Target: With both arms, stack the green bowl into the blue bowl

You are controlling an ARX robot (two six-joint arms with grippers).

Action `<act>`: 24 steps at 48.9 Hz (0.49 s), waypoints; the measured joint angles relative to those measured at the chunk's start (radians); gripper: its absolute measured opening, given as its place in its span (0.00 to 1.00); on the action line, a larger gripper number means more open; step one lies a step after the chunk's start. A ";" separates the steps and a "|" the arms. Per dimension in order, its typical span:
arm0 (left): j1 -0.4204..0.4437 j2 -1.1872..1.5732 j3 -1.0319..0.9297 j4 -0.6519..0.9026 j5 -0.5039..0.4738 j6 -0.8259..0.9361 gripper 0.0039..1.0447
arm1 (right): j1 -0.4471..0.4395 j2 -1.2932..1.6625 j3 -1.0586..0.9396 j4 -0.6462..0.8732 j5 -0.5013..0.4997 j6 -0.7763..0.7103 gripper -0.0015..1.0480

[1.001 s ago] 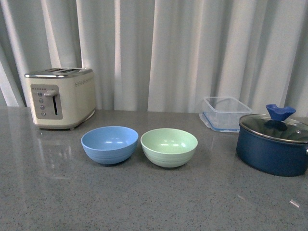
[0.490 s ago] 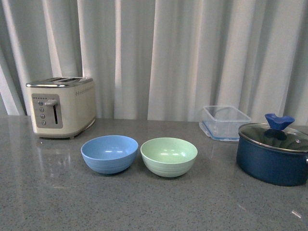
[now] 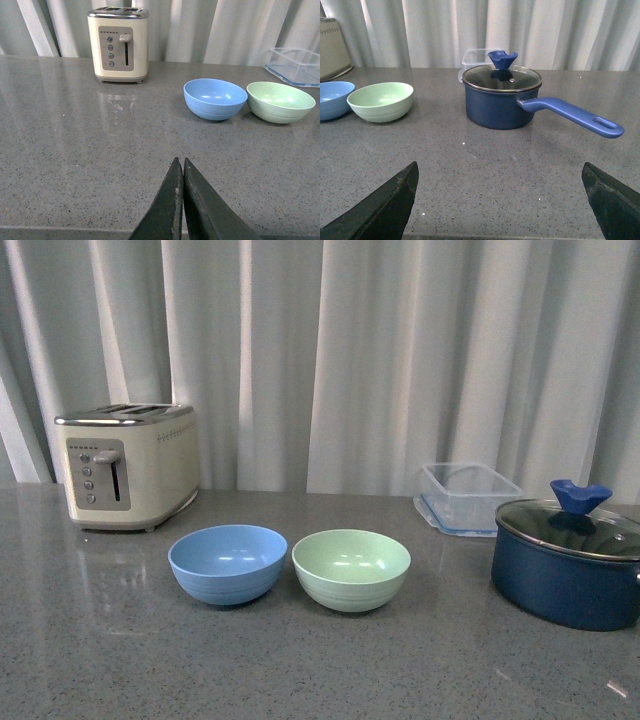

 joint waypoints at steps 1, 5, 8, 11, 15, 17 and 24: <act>0.000 -0.008 0.000 -0.008 0.000 0.000 0.03 | 0.000 0.000 0.000 0.000 0.000 0.000 0.90; 0.000 -0.040 0.000 -0.039 0.000 0.000 0.03 | 0.000 0.000 0.000 0.000 0.000 0.000 0.90; 0.000 -0.069 0.000 -0.068 0.000 0.000 0.03 | 0.000 0.000 0.000 0.000 0.000 0.000 0.90; 0.000 -0.093 0.000 -0.091 0.000 0.000 0.03 | 0.000 0.000 0.000 0.000 0.000 0.000 0.90; 0.000 -0.114 0.000 -0.112 0.000 0.000 0.03 | 0.000 0.000 0.000 0.000 0.000 0.000 0.90; 0.000 -0.122 0.000 -0.121 0.000 0.000 0.03 | 0.000 0.000 0.000 0.000 0.000 0.000 0.90; 0.000 -0.156 0.000 -0.154 0.000 0.000 0.03 | 0.000 0.000 0.000 0.000 0.000 0.000 0.90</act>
